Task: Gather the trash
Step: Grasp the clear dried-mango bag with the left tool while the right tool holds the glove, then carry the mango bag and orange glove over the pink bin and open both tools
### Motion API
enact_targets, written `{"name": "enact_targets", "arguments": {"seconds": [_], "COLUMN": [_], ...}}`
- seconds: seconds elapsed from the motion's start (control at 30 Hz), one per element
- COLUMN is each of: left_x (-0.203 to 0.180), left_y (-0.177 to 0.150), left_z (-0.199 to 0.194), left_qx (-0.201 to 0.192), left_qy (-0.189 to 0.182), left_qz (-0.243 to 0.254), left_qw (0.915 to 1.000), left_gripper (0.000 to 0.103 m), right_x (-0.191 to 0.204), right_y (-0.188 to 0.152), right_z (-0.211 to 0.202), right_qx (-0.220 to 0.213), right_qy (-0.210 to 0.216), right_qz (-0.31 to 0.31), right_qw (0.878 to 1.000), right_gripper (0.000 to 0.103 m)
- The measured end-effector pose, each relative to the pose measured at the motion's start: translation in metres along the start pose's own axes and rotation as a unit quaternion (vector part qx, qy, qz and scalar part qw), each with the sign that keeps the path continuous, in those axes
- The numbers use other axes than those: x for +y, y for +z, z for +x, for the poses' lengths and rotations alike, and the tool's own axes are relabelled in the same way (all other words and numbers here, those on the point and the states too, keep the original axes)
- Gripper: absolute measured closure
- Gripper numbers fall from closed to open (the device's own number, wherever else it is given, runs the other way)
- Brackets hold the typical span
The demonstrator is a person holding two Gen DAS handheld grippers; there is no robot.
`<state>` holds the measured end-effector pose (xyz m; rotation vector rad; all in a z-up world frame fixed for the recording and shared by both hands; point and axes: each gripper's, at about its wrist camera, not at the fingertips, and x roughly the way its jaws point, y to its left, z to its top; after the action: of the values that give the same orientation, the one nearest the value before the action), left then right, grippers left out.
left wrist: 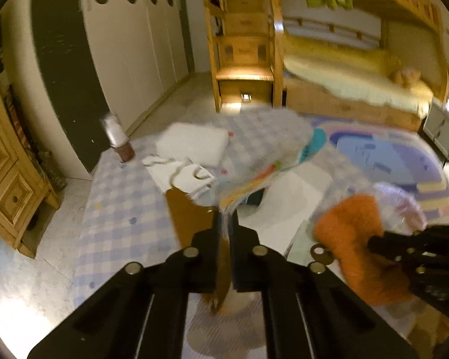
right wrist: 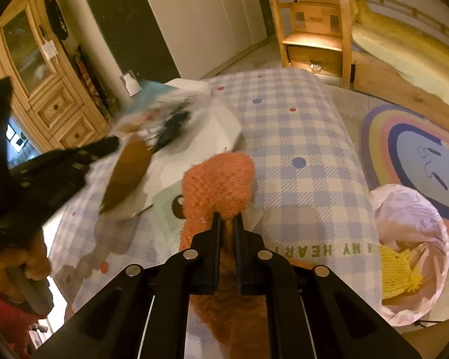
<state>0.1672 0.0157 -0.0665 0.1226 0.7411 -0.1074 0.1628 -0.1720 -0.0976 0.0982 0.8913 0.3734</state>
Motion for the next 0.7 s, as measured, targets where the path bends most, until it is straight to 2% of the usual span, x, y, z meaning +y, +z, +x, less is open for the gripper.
{"name": "enact_targets", "arguments": {"seconds": [0.2, 0.4, 0.57, 0.7], "left_x": [0.027, 0.038, 0.034, 0.026], "left_y": [0.007, 0.008, 0.005, 0.001], "left_z": [-0.039, -0.07, -0.099, -0.108], "left_qx": [-0.027, -0.052, -0.076, -0.076], "left_qy": [-0.009, -0.009, -0.027, -0.048], "left_qz": [-0.06, -0.071, -0.079, -0.082], "left_qw": [0.9978, 0.9961, 0.9936, 0.9925], "left_gripper": [0.103, 0.103, 0.103, 0.103], "right_x": [0.004, 0.011, 0.02, 0.018], "right_y": [-0.001, -0.001, 0.003, 0.005], "right_z": [-0.013, -0.025, -0.067, -0.101], "right_qx": [-0.012, -0.024, -0.065, -0.095], "right_qy": [-0.002, -0.002, 0.013, 0.03], "right_qz": [-0.006, -0.015, -0.021, -0.011], "right_qw": [1.0, 1.0, 0.998, 0.995], "right_gripper": [0.095, 0.095, 0.095, 0.095]}}
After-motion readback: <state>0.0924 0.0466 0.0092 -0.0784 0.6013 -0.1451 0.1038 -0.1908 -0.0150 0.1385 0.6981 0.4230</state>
